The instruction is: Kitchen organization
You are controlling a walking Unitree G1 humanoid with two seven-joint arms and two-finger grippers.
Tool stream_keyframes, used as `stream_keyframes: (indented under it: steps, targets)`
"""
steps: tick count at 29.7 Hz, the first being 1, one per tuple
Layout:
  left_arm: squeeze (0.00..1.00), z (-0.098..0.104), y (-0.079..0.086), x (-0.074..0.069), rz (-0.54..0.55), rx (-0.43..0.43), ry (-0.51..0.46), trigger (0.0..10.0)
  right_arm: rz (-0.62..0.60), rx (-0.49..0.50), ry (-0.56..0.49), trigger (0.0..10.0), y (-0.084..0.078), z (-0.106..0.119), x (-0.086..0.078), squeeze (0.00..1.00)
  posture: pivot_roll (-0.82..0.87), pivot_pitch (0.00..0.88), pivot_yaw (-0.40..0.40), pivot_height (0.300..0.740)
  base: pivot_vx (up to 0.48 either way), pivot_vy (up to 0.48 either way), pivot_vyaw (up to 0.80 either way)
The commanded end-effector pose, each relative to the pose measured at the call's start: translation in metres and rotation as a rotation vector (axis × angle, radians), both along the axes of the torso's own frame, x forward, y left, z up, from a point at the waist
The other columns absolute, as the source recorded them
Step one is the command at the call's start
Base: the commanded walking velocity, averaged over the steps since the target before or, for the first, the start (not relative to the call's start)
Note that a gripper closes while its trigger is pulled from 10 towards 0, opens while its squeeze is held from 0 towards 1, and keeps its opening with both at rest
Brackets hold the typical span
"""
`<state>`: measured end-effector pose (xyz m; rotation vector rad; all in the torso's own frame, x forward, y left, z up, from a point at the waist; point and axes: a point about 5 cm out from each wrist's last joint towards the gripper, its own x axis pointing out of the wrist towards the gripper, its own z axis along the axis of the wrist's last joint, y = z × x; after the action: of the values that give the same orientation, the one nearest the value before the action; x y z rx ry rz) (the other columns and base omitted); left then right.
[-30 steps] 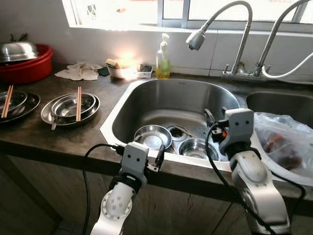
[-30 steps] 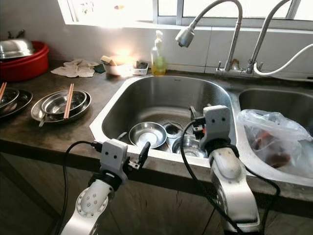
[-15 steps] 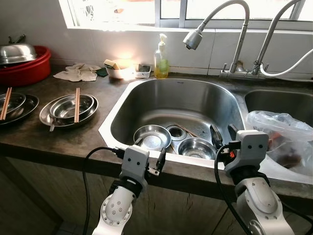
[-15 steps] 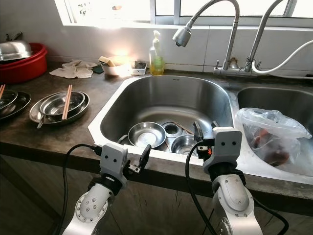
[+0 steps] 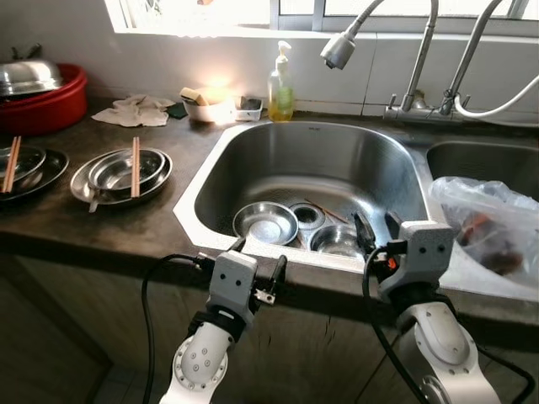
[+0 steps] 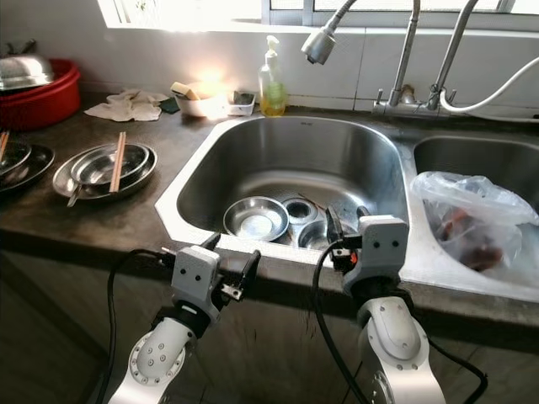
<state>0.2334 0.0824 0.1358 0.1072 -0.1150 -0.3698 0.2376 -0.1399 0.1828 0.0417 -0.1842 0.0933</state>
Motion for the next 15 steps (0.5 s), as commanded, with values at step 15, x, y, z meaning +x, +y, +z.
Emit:
stream_keyframes:
  steps: [15]
  targets:
    - [0.0, -0.0005, -0.0013, -0.0025, -0.011, 0.008, 0.002, 10.0, -0.002, -0.037, 0.029, 10.0, 0.0039, -0.0065, 0.0021, 0.0, 0.03, 0.009, -0.003, 0.74, -0.296, 0.0, 0.0]
